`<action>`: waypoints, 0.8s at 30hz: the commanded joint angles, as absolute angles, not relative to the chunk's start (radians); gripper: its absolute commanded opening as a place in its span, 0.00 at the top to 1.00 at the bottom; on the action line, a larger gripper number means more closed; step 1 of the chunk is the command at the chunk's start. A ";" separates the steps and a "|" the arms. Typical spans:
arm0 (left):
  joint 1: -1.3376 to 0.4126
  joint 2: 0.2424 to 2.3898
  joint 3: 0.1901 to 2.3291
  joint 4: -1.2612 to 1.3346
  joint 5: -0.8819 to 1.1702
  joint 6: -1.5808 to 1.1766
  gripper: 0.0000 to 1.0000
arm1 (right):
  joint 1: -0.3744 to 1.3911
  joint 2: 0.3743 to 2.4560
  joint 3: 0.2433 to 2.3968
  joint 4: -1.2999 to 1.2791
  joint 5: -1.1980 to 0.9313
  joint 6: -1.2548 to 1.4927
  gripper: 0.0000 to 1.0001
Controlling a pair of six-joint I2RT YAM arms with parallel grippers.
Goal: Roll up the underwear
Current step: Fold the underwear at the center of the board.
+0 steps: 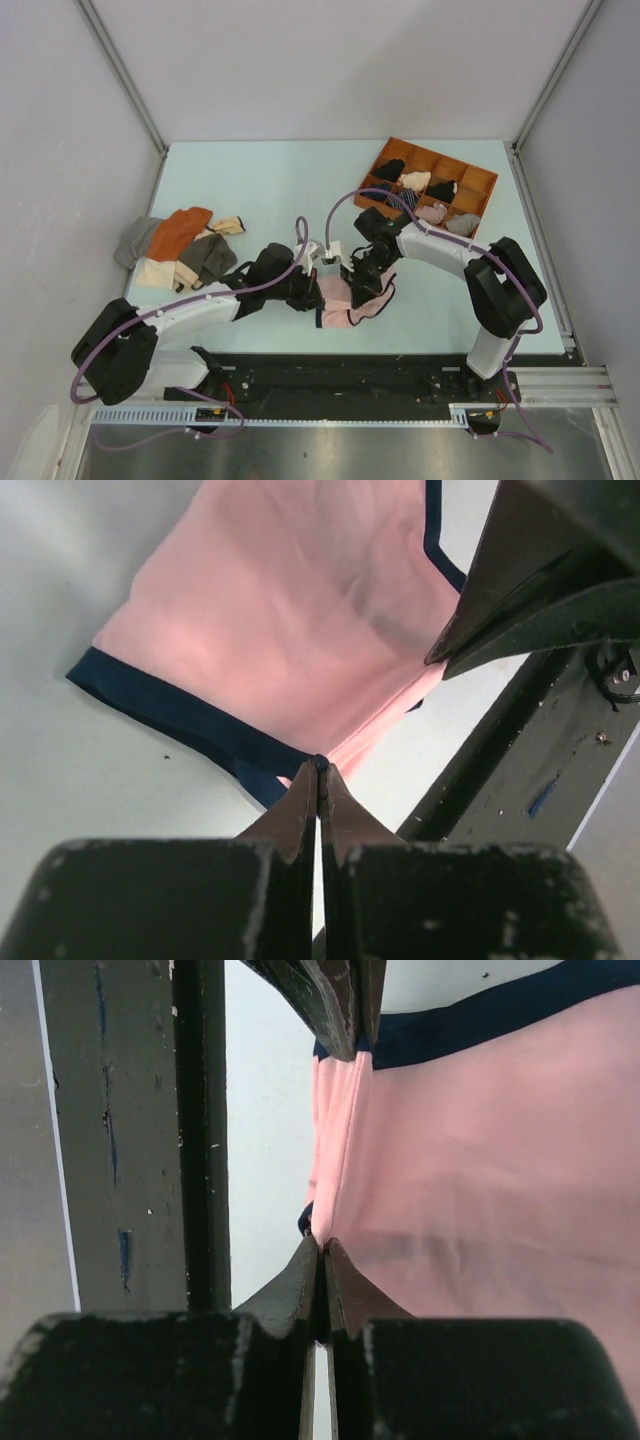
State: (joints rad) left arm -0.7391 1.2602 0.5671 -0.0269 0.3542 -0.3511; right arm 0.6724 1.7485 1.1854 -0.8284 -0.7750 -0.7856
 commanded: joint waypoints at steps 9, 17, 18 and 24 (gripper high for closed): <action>-0.779 1.232 0.557 -0.057 0.242 -0.407 0.99 | 0.736 1.778 1.181 -0.761 -0.772 -0.732 0.96; -0.801 1.218 0.534 -0.075 0.239 -0.428 0.94 | 0.752 1.824 1.181 -0.761 -0.792 -0.709 0.94; -0.804 1.215 0.532 -0.069 0.239 -0.429 0.92 | 0.753 1.827 1.181 -0.764 -0.795 -0.706 0.94; -0.827 1.242 0.515 -0.043 0.250 -0.459 0.84 | 0.762 1.858 1.181 -0.778 -0.795 -0.709 0.92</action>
State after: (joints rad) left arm -0.7834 1.2419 0.5152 -0.0940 0.2161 -0.4759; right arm 0.7303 1.8328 1.1770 -0.7727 -0.7803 -0.7143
